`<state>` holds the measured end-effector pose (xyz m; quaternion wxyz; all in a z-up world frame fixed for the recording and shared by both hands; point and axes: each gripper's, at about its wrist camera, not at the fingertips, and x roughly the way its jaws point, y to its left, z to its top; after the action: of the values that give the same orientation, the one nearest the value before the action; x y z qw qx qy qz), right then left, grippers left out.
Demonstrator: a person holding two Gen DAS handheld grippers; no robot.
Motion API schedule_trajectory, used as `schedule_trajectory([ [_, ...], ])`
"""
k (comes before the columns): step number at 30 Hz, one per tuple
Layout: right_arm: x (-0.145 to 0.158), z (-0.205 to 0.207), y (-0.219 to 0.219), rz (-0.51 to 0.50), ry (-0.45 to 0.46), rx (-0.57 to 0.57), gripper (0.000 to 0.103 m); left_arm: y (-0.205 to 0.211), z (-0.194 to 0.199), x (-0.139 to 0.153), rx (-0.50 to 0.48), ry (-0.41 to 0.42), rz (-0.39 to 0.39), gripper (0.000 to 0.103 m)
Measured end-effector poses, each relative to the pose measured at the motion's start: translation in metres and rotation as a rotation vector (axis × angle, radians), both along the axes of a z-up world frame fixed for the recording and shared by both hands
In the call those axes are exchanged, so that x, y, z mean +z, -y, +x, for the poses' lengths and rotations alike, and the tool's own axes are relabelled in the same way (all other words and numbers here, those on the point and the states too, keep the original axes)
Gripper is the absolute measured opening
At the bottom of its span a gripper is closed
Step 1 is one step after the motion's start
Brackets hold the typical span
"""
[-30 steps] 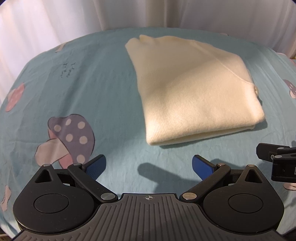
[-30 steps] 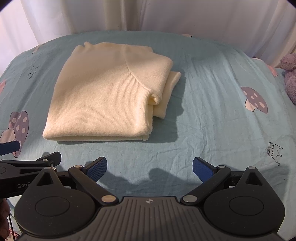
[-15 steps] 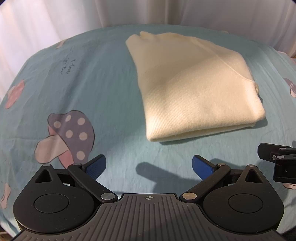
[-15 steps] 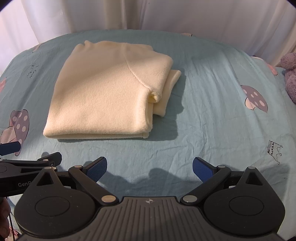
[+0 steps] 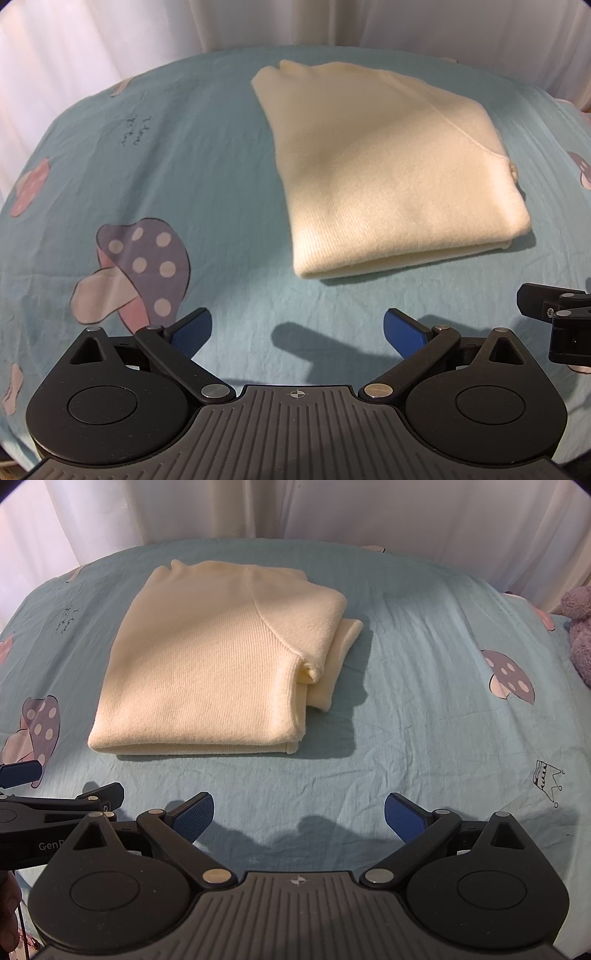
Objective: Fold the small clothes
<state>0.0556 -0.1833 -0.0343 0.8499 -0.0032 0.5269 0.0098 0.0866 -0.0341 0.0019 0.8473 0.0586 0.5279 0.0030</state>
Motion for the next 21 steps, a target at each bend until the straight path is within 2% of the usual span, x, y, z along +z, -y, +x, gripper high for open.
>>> schedule_trajectory([
  [21,-0.0002,-0.0011,0.0006,0.002,0.008,0.003,0.099,0.0002,0.0006,0.0012,0.001,-0.002,0.001,0.102],
])
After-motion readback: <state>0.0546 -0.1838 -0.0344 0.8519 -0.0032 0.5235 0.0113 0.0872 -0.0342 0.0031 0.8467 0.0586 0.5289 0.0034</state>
